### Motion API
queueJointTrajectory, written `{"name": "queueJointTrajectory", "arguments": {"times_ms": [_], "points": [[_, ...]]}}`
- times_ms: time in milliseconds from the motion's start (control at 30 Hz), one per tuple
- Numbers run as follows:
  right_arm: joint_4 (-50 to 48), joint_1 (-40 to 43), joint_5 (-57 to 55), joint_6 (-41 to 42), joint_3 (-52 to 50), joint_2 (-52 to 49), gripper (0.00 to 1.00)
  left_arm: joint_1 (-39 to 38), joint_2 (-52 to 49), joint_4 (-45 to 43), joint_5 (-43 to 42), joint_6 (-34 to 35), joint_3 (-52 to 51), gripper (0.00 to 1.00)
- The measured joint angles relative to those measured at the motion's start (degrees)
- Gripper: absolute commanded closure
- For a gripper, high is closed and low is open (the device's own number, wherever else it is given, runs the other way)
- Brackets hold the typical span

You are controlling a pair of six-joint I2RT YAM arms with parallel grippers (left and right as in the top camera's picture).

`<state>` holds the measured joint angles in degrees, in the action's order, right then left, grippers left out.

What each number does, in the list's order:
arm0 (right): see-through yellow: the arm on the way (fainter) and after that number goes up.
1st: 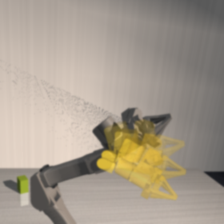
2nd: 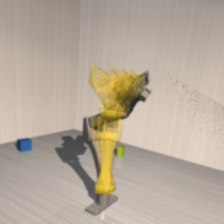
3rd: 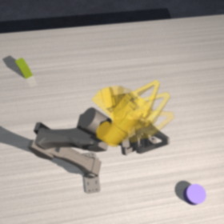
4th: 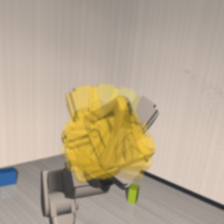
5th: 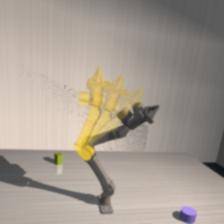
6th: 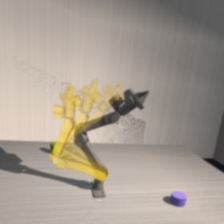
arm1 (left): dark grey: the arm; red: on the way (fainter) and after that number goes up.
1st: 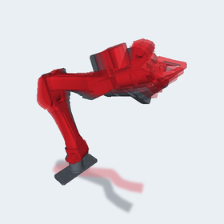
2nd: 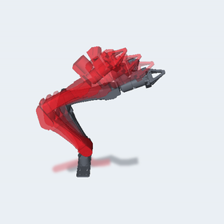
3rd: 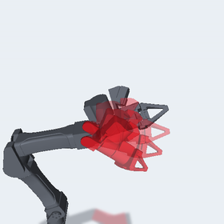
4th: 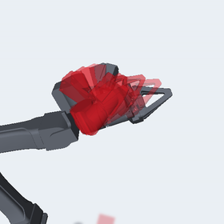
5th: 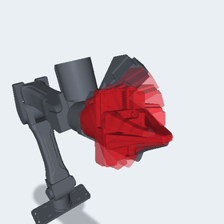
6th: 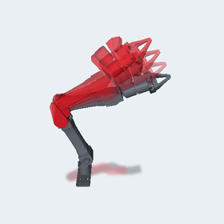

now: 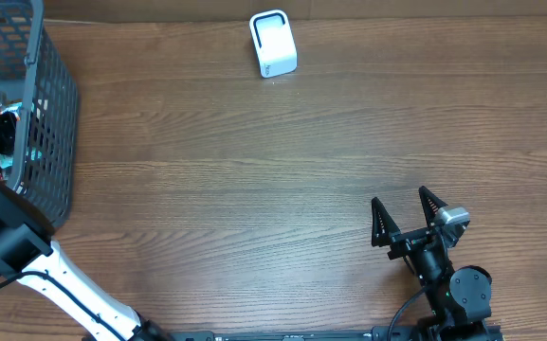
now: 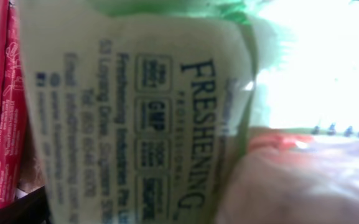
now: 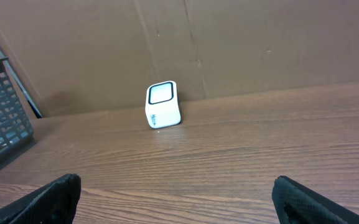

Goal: Scan the item barcode
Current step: 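Lower the left gripper into the basket and grasp the teal wipes packet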

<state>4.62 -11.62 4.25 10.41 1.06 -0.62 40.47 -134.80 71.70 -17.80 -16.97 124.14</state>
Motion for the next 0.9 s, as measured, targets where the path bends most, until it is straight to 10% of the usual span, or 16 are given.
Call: {"name": "queueJointTrajectory", "arguments": {"times_ms": [900], "points": [[0.0, 0.0, -0.02, 0.0, 0.0, 0.0, 0.0, 0.0, 0.0, 0.0, 0.0, 0.02, 0.0, 0.0]]}}
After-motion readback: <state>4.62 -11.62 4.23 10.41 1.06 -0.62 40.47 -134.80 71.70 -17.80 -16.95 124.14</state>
